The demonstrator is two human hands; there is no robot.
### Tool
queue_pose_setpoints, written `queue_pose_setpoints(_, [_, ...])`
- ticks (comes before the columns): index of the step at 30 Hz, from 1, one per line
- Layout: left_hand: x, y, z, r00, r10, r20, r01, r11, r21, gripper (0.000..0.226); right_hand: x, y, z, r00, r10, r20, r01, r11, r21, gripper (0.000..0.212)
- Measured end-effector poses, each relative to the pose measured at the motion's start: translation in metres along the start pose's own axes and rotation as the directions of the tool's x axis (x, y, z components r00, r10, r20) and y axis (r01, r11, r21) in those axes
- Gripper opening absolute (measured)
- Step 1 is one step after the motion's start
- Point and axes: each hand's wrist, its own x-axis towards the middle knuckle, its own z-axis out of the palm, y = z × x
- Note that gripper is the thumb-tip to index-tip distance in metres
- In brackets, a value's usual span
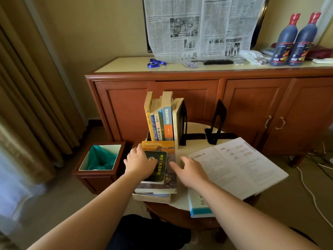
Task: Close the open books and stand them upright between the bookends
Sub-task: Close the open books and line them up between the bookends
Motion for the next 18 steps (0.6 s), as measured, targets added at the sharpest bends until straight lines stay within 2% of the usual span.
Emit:
queue_pose_setpoints(2, [-0.014,0.016,0.001,0.977,0.187,-0.101,-0.196,0.978,-0.078,0.069,-0.008,0.022,-0.017,0.999,0.005,-0.054,-0.004,1.000,0.027,0.057])
queue_pose_setpoints(4, [-0.033,0.037,0.005,0.915,0.377,-0.143,-0.395,0.909,-0.133,0.050,-0.020,0.052,-0.037,0.990,0.004,-0.140,-0.006,1.000,-0.017,0.044])
queue_pose_setpoints(6, [-0.052,0.056,0.014,0.854,0.510,-0.101,-0.520,0.845,-0.125,0.039,-0.032,0.084,-0.056,0.974,0.029,-0.224,-0.045,0.997,-0.064,0.037])
queue_pose_setpoints(9, [-0.080,0.076,0.042,0.770,0.637,0.044,-0.634,0.771,-0.069,0.047,-0.048,0.130,-0.077,0.956,0.109,-0.272,-0.122,0.992,-0.031,0.037])
queue_pose_setpoints(11, [-0.095,0.083,0.065,0.751,0.635,0.180,-0.643,0.766,-0.016,0.066,-0.057,0.156,-0.084,0.973,0.131,-0.192,-0.136,0.991,-0.015,0.042])
queue_pose_setpoints(14, [-0.109,0.084,0.098,0.771,0.528,0.357,-0.589,0.803,0.085,0.108,-0.072,0.179,-0.090,0.992,0.114,-0.051,-0.114,0.993,0.008,0.050])
queue_pose_setpoints(18, [-0.116,0.078,0.121,0.826,0.409,0.387,-0.468,0.881,0.069,0.133,-0.080,0.197,-0.091,0.998,0.050,-0.023,-0.052,0.993,-0.102,0.063])
